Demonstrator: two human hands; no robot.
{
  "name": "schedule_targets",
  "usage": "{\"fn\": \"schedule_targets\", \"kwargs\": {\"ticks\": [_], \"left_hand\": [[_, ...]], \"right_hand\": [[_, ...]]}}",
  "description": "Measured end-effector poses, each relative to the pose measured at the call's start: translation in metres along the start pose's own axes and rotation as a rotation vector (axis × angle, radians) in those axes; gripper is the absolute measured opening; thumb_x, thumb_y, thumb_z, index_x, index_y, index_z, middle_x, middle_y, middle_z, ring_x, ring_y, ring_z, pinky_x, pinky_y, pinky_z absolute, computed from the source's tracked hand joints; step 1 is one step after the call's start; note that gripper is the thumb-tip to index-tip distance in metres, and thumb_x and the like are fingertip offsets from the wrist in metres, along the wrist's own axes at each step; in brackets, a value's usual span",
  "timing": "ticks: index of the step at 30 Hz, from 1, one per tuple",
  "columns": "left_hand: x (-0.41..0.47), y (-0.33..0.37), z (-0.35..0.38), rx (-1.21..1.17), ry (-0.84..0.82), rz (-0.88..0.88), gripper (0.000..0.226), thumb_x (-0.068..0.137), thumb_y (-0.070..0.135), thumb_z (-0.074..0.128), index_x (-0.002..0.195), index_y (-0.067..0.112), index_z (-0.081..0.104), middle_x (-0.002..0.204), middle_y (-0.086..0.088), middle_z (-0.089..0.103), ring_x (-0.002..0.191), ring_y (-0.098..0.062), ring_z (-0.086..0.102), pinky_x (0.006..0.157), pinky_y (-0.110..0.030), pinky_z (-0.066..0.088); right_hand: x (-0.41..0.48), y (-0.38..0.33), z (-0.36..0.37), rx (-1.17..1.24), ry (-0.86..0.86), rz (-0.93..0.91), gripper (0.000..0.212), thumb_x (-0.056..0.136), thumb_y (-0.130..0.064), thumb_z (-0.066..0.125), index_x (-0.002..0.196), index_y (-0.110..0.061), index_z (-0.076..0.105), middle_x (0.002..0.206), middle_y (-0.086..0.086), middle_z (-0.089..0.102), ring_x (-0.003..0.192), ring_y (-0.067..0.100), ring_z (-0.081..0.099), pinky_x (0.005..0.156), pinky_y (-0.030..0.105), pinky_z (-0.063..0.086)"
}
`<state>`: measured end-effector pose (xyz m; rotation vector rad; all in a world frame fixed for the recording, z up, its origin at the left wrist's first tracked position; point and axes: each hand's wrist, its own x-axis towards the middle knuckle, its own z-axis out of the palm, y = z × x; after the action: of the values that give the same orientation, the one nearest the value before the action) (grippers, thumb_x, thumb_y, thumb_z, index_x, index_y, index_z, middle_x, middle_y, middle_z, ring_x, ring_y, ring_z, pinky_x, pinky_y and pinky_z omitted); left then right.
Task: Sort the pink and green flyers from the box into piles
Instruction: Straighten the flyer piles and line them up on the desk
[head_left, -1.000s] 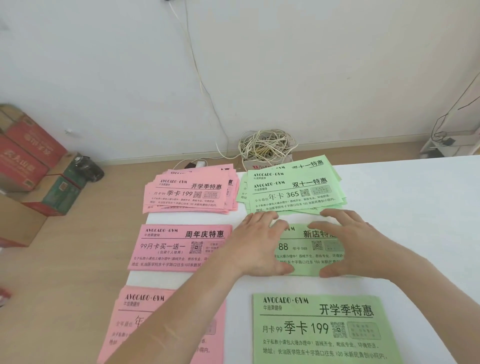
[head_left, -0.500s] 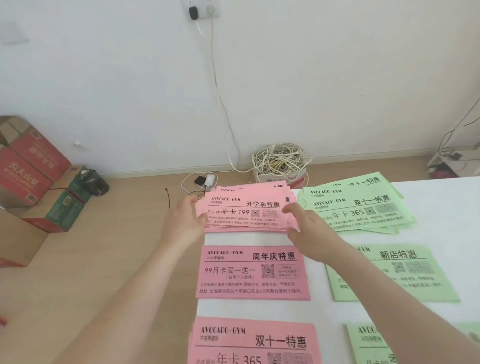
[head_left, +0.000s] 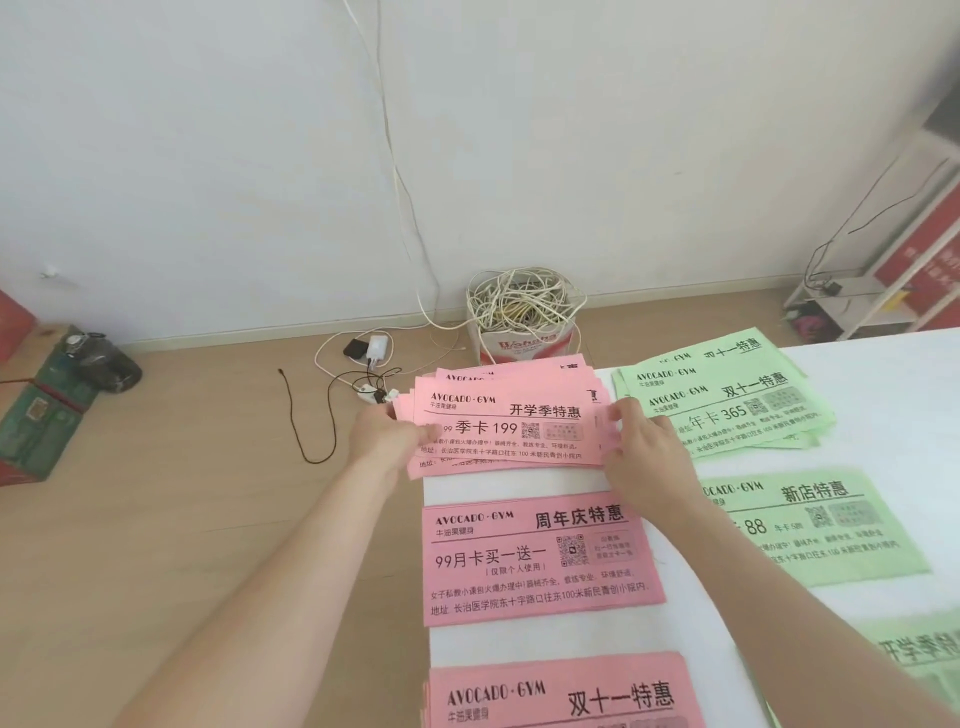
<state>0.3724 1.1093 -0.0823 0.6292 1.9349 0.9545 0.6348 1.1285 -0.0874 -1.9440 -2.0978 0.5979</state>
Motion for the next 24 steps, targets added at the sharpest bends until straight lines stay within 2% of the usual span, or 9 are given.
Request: {"fn": "schedule_targets", "kwargs": {"ticks": [2,5,7,10,14,18,21,24], "left_hand": [[0.002,-0.002,-0.005,0.04,0.007,0.005,0.023,0.073,-0.002,0.077,0.077,0.017,0.065,0.086,-0.003,0.068,0.071,-0.017,0.063,0.067,-0.026,0.046],[0.0,-0.005,-0.016,0.117,0.077,0.036,0.02,0.076,0.003,0.075,0.08,0.02,0.067,0.088,-0.003,0.07,0.073,-0.019,0.065,0.061,-0.027,0.048],[-0.002,-0.011,-0.021,0.14,0.115,0.068,0.021,0.078,0.005,0.072,0.08,0.025,0.066,0.089,-0.001,0.071,0.08,-0.022,0.067,0.07,-0.033,0.054],[-0.009,-0.013,-0.019,0.187,0.129,0.14,0.019,0.081,0.007,0.065,0.087,0.025,0.063,0.093,0.0,0.069,0.087,-0.024,0.065,0.08,-0.037,0.054],[-0.013,-0.005,-0.007,0.184,0.087,0.168,0.027,0.082,0.001,0.06,0.077,0.026,0.052,0.091,0.0,0.065,0.088,-0.024,0.062,0.081,-0.035,0.052],[-0.011,-0.005,-0.005,0.106,0.096,0.11,0.025,0.079,-0.004,0.064,0.087,0.02,0.06,0.094,-0.005,0.069,0.088,-0.024,0.064,0.076,-0.032,0.051],[-0.012,-0.008,-0.009,0.107,0.091,0.103,0.028,0.077,-0.004,0.068,0.091,0.019,0.061,0.099,-0.005,0.069,0.09,-0.024,0.065,0.082,-0.035,0.053],[-0.015,-0.008,-0.009,0.219,0.147,0.221,0.031,0.078,0.003,0.07,0.103,0.018,0.059,0.102,-0.001,0.066,0.092,-0.023,0.064,0.084,-0.04,0.053]], "right_hand": [[0.001,0.001,-0.001,-0.061,0.008,0.007,0.035,0.084,-0.004,0.042,0.118,-0.014,0.044,0.089,0.005,0.062,0.102,0.028,0.044,0.072,0.036,0.035],[0.001,-0.003,-0.002,-0.136,-0.011,0.024,0.043,0.083,-0.005,0.043,0.124,-0.017,0.043,0.104,0.001,0.062,0.112,0.025,0.041,0.081,0.038,0.035],[0.0,-0.007,-0.002,-0.125,0.001,0.031,0.039,0.085,-0.006,0.042,0.122,-0.016,0.044,0.105,0.001,0.061,0.115,0.026,0.039,0.084,0.039,0.033],[0.001,-0.017,-0.002,-0.003,-0.001,0.032,0.033,0.089,-0.011,0.043,0.121,-0.015,0.044,0.1,0.005,0.063,0.115,0.029,0.04,0.081,0.038,0.034],[0.005,-0.03,-0.002,0.277,-0.05,0.067,0.033,0.09,-0.01,0.047,0.123,-0.014,0.046,0.122,0.002,0.063,0.113,0.028,0.047,0.089,0.039,0.042],[0.007,-0.031,-0.007,0.529,-0.134,0.161,0.035,0.088,-0.008,0.049,0.121,-0.017,0.046,0.116,0.002,0.065,0.104,0.02,0.058,0.079,0.031,0.041],[0.006,-0.027,-0.008,0.51,-0.16,0.161,0.042,0.087,-0.012,0.058,0.127,-0.016,0.044,0.109,0.0,0.063,0.099,0.018,0.058,0.078,0.029,0.039],[0.008,-0.024,-0.004,0.406,-0.153,0.131,0.062,0.084,-0.017,0.066,0.138,-0.015,0.037,0.111,0.003,0.059,0.107,0.022,0.054,0.088,0.033,0.041]]}}
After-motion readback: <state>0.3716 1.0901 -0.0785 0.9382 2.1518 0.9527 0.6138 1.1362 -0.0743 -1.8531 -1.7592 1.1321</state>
